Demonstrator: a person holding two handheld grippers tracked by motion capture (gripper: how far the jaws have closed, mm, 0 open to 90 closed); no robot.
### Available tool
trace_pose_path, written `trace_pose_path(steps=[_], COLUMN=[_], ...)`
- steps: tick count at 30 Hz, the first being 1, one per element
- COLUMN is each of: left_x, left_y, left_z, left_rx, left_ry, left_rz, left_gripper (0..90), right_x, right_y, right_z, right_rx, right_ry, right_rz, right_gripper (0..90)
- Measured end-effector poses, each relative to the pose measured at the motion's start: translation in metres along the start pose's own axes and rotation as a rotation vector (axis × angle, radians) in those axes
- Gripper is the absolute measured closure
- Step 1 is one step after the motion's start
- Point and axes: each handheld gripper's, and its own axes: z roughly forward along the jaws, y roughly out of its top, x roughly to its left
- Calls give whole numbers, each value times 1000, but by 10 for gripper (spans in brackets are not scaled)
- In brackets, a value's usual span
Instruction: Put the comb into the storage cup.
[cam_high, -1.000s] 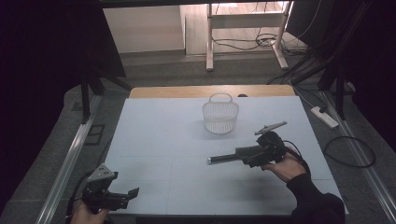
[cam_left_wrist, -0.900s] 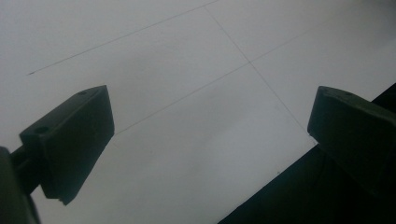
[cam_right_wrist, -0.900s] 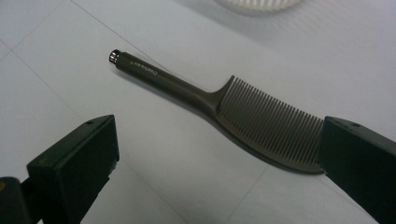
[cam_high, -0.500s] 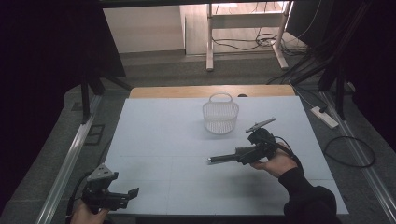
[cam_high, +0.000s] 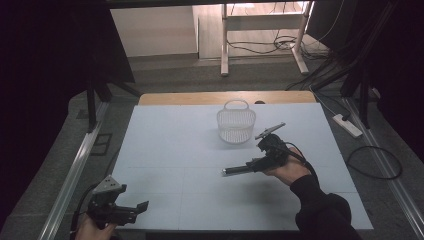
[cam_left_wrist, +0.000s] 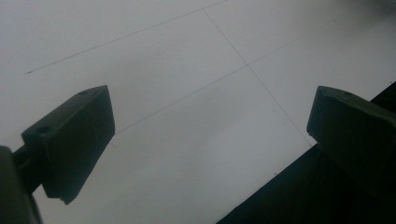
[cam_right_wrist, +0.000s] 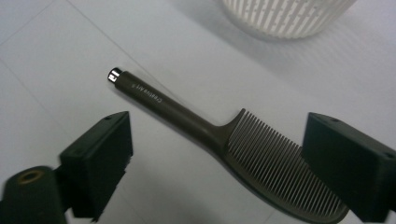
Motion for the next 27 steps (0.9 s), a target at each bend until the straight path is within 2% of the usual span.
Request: trace_pose_path(steps=[1,2,3,4,5,8,9,10,12,13,17,19,20,22,27], left_x=[0,0,0,0,0,0,0,0,0,0,0,0,1,1,1], left_y=[0,0,0,0,0,0,0,0,0,0,0,0,0,-1,-1], left_z=[0,0,0,0,0,0,0,0,0,0,0,0,-1,-1,-1], left_rx=[0,0,0,0,-1,-1,-1,-1,-1,-2,-2,-2,-3,-3,-3], left_ry=[0,-1,-1,-1,-1,-1,-1,-2,-2,-2,-2,-2,-4,-4,-4], left_rz=[0,-1,-1,0,0,0,0,-1,-1,-1,-1,-1,-1,-1,-1], left_gripper=[20,20,20,20,20,21,21,21,21,21,21,21,21,21,22], right_x=[-1,-1,-2,-2,-2,-2,-2,-1,-1,1,3,4,4,5,9], right_y=[2,2,4,4,5,8,8,10,11,14,19,20,23,24,29], right_z=[0,0,1,1,1,2,2,3,4,7,13,14,18,23,29], right_rx=[-4,-4,-5,-5,-6,-8,-8,2,6,27,43,45,59,71,64], right_ry=[4,4,11,11,20,26,26,29,31,43,59,61,79,88,69], right_rz=[5,5,-1,-1,-13,-35,-35,-51,-56,-71,-104,-110,-112,-107,-120], right_gripper=[206,206,281,281,365,488,488,580,614,695,859,890,891,892,891])
